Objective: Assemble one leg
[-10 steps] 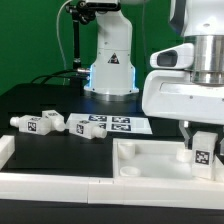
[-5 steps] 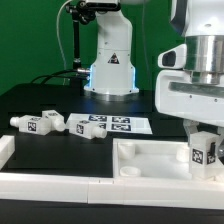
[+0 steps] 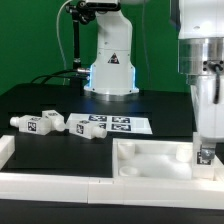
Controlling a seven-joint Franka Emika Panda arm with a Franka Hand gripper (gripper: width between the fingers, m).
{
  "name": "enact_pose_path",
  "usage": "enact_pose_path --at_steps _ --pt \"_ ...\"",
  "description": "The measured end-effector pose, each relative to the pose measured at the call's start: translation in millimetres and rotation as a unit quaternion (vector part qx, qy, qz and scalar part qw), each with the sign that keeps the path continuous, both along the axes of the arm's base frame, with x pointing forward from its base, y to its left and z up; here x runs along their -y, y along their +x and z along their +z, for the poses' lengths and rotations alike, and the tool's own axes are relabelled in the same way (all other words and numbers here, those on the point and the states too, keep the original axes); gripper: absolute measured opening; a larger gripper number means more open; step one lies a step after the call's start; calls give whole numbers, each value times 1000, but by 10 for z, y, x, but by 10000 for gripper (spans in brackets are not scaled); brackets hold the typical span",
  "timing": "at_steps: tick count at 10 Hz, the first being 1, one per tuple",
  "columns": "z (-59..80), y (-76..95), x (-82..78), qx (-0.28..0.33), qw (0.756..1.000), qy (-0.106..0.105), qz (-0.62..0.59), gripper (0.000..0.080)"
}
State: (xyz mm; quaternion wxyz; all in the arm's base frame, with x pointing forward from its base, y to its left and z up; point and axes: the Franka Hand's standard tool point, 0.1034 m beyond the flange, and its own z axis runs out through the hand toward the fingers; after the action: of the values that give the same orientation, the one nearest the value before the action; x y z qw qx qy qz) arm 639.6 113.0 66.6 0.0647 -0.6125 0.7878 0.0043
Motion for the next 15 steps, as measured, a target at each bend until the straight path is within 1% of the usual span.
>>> enact_pose_path --at_steps 2,3,4,5,6,7,8,10,11,12,13,14,15 --pt "-1 -1 0 2 1000 -3 29 284" --pt "7 3 -6 13 993 -13 119 519" --pt "27 19 -9 32 975 -26 220 519" --pt "69 37 37 55 942 -43 329 623" --pt "89 12 56 59 924 -49 374 623" --pt "77 13 65 59 913 -54 399 646" --pt "72 12 73 59 902 -58 424 646" --pt "69 11 87 59 865 -72 493 649" --pt "52 8 81 54 802 -93 587 649" --pt "15 -9 82 49 748 -103 654 649" --pt "16 -7 87 49 773 -99 624 649" --pt "16 -7 89 48 777 -99 620 548" --pt "14 -8 90 48 779 -99 618 411"
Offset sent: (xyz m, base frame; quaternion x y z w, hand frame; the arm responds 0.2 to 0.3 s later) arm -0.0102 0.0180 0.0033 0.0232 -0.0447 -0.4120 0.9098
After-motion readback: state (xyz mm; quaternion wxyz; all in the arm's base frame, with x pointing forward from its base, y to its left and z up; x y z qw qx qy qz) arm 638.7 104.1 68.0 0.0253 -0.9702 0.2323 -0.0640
